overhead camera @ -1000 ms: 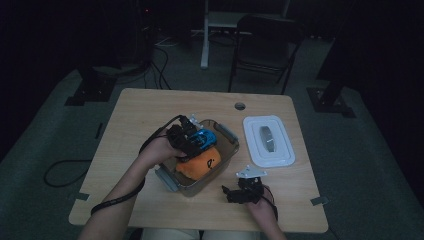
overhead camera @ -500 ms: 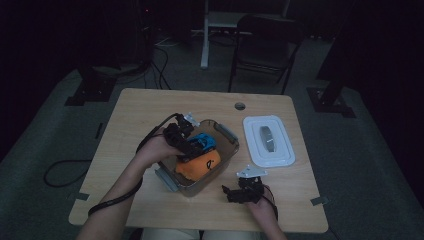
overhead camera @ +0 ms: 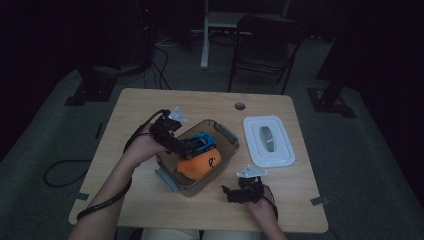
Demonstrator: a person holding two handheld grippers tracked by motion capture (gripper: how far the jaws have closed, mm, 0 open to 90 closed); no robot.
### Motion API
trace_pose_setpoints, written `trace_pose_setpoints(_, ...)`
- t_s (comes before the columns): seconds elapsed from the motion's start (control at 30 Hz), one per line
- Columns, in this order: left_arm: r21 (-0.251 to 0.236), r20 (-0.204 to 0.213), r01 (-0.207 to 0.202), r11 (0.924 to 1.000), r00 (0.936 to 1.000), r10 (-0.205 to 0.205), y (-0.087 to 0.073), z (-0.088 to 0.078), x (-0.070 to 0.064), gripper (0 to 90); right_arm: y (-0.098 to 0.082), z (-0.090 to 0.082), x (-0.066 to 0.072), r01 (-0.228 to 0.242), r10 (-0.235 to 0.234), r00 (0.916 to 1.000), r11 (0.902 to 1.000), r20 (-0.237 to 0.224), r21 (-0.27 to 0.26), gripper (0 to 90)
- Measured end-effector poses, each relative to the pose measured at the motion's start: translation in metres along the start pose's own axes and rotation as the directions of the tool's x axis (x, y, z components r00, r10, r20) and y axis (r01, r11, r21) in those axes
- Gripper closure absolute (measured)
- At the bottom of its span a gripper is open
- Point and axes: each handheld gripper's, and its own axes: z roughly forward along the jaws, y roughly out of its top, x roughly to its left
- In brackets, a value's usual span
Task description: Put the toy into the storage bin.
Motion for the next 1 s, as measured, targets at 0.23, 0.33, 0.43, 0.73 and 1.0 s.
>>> trace_pose_setpoints(0.23,-0.042,-0.033,0.066,0.9969,0.9972,-0.068,-0.017,-0.008,0.02,9.4,0.0,0.0,0.001,0.001,-0.001,1.0,1.0,-0.001,0.002,11.6)
trace_pose_setpoints(0.33,-0.053,-0.05,0.115,0.9919,0.9917,-0.118,-0.026,-0.009,0.03,9.2,0.0,0.0,0.001,0.001,-0.001,1.0,1.0,0.0,0.003,11.6)
trace_pose_setpoints(0.43,-0.049,-0.057,0.173,0.9838,0.9828,-0.175,-0.037,-0.008,0.041,0.3,0.0,0.001,0.001,0.006,-0.006,1.0,1.0,0.005,0.008,11.6)
trace_pose_setpoints(0.73,-0.079,-0.098,0.249,0.9652,0.9616,-0.256,-0.067,0.001,0.067,0.3,0.0,0.001,0.002,0.009,-0.009,1.0,0.9999,0.003,0.008,11.6)
trace_pose_setpoints(1.0,-0.019,-0.084,0.271,0.9624,0.9587,-0.272,-0.092,0.027,0.078,0.3,0.0,0.001,0.002,0.008,-0.008,1.0,1.0,0.002,0.004,11.6)
